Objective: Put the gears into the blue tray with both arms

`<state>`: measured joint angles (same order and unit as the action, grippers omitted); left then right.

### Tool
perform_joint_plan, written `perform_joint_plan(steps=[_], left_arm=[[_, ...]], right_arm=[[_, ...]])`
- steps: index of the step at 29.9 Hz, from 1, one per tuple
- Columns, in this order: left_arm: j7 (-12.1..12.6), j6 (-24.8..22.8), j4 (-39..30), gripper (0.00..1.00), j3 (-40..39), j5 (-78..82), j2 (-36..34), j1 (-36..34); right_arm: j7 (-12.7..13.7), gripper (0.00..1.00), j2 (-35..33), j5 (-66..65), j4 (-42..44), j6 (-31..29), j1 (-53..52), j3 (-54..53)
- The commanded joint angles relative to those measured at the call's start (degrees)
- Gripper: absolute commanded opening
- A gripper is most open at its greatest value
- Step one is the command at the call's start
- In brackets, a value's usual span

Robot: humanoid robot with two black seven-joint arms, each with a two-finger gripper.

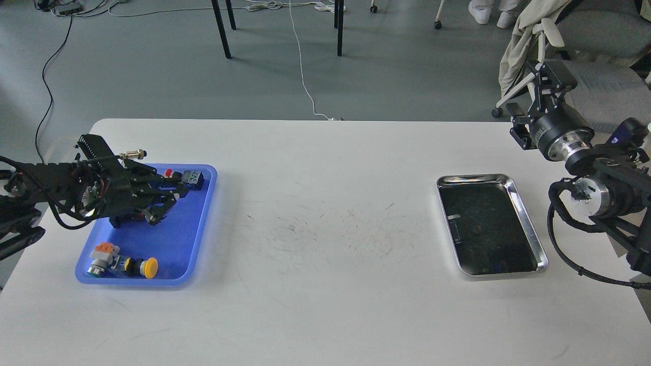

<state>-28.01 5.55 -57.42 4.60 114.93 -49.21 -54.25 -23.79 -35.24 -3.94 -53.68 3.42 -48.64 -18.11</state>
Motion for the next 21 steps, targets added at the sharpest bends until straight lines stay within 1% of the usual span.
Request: perform_joint_plan(steps=[1,8,13,21], left_arm=[[0.01,0.33,-0.06,0.10,1.20,2.75,-1.06,0.11],[0.01,0.95,0.46,0.10,0.85,10.04,-0.89,0.72],[0.01,0.95,0.90,0.10,0.85,10.07,-0.62,0.37],[0.01,0.95,6.17,0.10,0.85,10.07,3.77,0.63]], right_arm=[[-0.55,0.98,0.00,-0.01,-0.02,0.00,0.21,0.00],[-0.56,0.98,0.00,-0.36,-0.02,-0.17,0.21,0.00],[-0.56,0.98,-0.09,-0.45,-0.11,-0.26,0.21,0.00],[-0.56,0.98,-0.35,-0.63,-0.11,-0.26,0.30,0.00]])
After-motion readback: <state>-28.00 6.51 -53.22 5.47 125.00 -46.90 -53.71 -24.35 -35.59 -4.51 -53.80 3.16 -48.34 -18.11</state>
